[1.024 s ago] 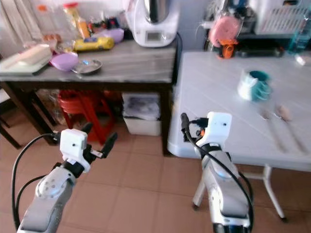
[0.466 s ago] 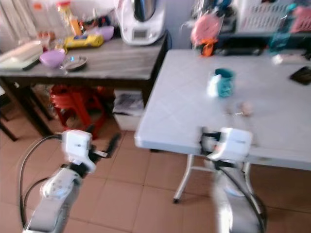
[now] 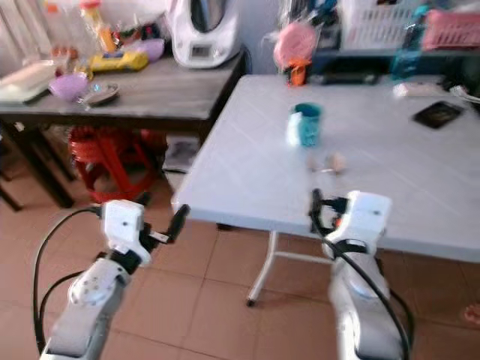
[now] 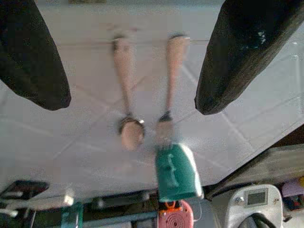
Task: Setting the table
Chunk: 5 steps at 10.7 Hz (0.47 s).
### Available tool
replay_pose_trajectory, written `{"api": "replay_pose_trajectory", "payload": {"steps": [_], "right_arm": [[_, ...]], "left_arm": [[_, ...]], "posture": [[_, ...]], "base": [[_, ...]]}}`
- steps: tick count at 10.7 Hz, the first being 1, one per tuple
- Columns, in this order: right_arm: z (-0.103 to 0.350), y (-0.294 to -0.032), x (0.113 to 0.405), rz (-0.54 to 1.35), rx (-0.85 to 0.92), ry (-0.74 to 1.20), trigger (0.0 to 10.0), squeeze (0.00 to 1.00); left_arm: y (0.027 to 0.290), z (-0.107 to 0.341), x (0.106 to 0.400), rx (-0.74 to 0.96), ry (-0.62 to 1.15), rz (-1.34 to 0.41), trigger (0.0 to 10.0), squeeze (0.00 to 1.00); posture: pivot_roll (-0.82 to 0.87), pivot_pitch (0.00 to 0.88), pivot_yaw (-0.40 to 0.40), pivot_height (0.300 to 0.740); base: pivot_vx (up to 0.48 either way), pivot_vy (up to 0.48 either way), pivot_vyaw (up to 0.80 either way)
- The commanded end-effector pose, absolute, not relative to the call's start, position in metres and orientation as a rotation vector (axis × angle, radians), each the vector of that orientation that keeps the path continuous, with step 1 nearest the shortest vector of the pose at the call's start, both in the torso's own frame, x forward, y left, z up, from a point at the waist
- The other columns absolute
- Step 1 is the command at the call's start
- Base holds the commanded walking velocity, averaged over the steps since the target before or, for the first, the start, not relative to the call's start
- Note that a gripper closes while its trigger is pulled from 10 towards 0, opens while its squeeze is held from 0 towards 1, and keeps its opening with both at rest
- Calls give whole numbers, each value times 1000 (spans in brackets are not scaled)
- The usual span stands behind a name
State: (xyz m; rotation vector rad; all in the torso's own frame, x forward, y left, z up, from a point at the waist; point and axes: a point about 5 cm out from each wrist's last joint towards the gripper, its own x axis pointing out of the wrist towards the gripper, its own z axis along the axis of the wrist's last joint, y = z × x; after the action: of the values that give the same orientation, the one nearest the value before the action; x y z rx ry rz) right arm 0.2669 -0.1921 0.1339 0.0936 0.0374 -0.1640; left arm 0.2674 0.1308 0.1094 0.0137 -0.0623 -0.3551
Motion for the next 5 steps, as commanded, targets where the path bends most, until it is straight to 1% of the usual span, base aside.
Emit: {"api": "replay_pose_trajectory", "payload": {"steps": [1,2,4,5], "right_arm": [[138,-183,269,-142,108,23,10000,0],[138,-184,269,-145,107,21,10000,0],[138,-186,270,-122,81,19,10000,0],[139,-186,272,-111,70,15,10000,0]], "left_arm": [[141,109,268,34,-51,-317,10000,0],[144,110,269,29,-54,-311,10000,0],[162,118,279,104,-98,-292,10000,0],[165,125,284,156,-127,-317,10000,0]], "posture": [[-47,0,77,740],[-46,0,76,740],[-40,0,56,740],[-38,0,49,740]], "base": [[0,-270,0],[0,0,0],[0,0,0],[0,0,0]]}}
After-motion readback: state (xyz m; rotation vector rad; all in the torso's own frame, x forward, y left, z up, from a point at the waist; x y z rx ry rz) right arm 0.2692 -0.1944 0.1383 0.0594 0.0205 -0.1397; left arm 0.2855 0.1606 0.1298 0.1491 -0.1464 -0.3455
